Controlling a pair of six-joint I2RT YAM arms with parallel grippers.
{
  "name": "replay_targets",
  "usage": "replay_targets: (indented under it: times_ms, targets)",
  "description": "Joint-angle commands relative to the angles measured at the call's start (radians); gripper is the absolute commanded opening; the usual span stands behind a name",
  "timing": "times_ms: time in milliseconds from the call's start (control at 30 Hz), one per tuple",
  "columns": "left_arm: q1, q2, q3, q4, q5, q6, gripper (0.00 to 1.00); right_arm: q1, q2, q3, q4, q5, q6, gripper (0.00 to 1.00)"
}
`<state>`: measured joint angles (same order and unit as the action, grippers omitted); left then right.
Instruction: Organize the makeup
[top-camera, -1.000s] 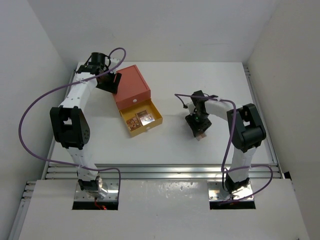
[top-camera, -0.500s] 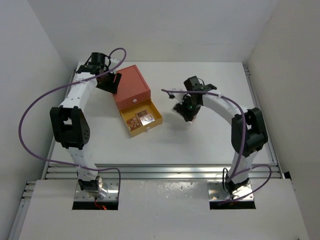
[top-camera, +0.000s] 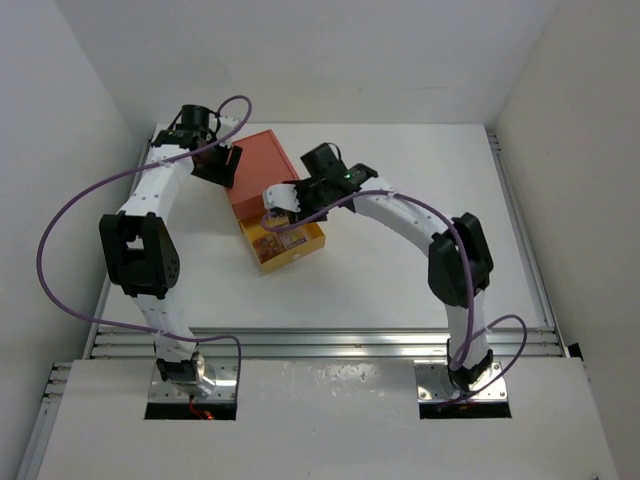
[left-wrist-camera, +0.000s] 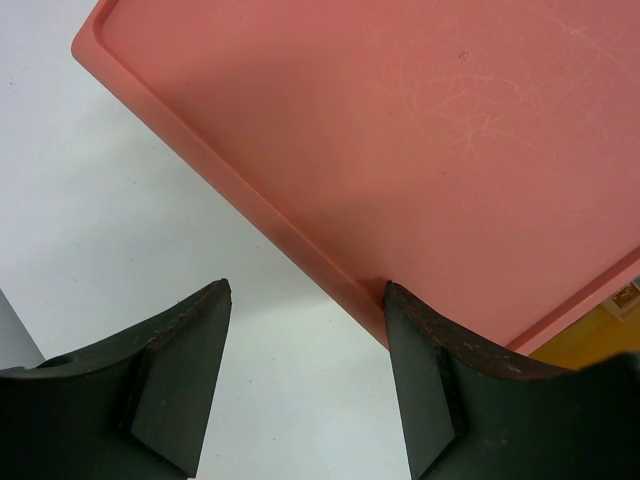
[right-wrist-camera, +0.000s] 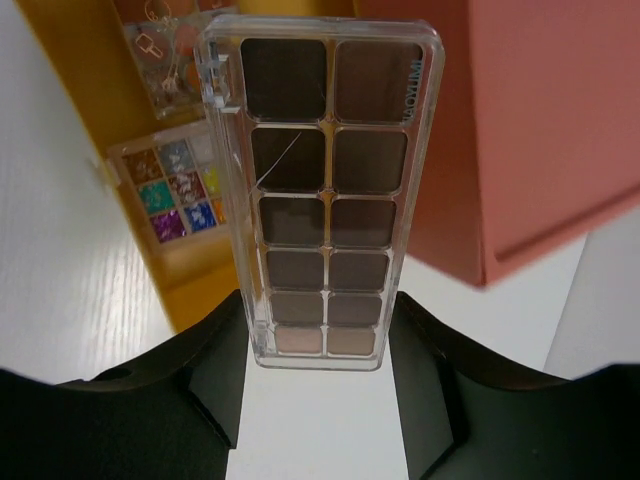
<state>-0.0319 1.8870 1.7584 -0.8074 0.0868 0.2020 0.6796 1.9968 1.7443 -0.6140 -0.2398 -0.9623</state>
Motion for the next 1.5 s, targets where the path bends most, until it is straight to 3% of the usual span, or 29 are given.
replay_targets:
  times_ms: [0, 233, 300, 367, 467, 500, 567, 600, 833, 933, 967, 1133, 1300, 1333, 1367, 1467]
  targets:
    - [0.013, -0.022, 0.003, 0.005, -0.001, 0.008, 0.68, 0.031, 0.043, -0.046, 0.158, -0.013, -0.125, 0.0]
    - [0.013, -0.013, 0.003, 0.005, -0.001, 0.008, 0.68, 0.046, 0.189, 0.061, 0.123, 0.019, -0.136, 0.0]
    - [0.013, -0.012, 0.003, 0.005, -0.001, 0.008, 0.68, 0.054, 0.189, 0.02, 0.186, 0.011, -0.135, 0.09]
    - [0.013, -0.012, 0.003, 0.005, -0.001, 0.008, 0.68, 0.061, 0.192, -0.009, 0.206, 0.002, -0.136, 0.26]
    - [0.013, -0.012, 0.003, 0.005, -0.001, -0.001, 0.68, 0.061, 0.211, -0.008, 0.206, -0.004, -0.127, 0.38]
    - [0.013, -0.012, 0.003, 0.005, -0.001, -0.001, 0.68, 0.061, 0.214, -0.011, 0.204, -0.007, -0.122, 0.49]
    - [0.013, -0.012, 0.003, 0.005, -0.001, -0.001, 0.68, 0.061, 0.211, -0.031, 0.23, -0.004, -0.118, 0.84]
    - [0.013, -0.012, 0.003, 0.005, -0.001, -0.001, 0.68, 0.063, 0.203, -0.035, 0.241, 0.0, -0.11, 0.97]
    - [0.013, -0.012, 0.003, 0.005, -0.001, -0.001, 0.68, 0.069, 0.168, -0.078, 0.373, 0.042, -0.063, 0.99]
    - [0.013, -0.012, 0.003, 0.005, -0.001, -0.001, 0.68, 0.064, 0.116, -0.124, 0.506, 0.069, 0.053, 0.99]
    - [0.013, -0.012, 0.003, 0.005, -0.001, -0.001, 0.68, 0.061, 0.103, -0.138, 0.639, 0.079, 0.081, 0.99]
    - [0.013, -0.012, -0.007, 0.005, -0.001, -0.001, 0.68, 0.058, -0.028, -0.268, 0.922, 0.108, 0.249, 0.99]
    - [0.013, -0.012, -0.007, 0.005, -0.001, 0.008, 0.68, 0.061, -0.234, -0.532, 1.016, 0.077, 0.385, 0.99]
    - [0.013, -0.012, -0.007, 0.005, -0.001, 0.008, 0.68, 0.061, -0.286, -0.598, 1.025, 0.08, 0.474, 0.99]
    - [0.023, -0.012, -0.007, 0.005, -0.001, 0.008, 0.68, 0.06, -0.329, -0.627, 1.028, 0.091, 0.514, 0.95]
    - [0.023, -0.003, -0.007, 0.005, -0.001, 0.008, 0.68, 0.061, -0.386, -0.733, 0.923, 0.099, 0.739, 0.66]
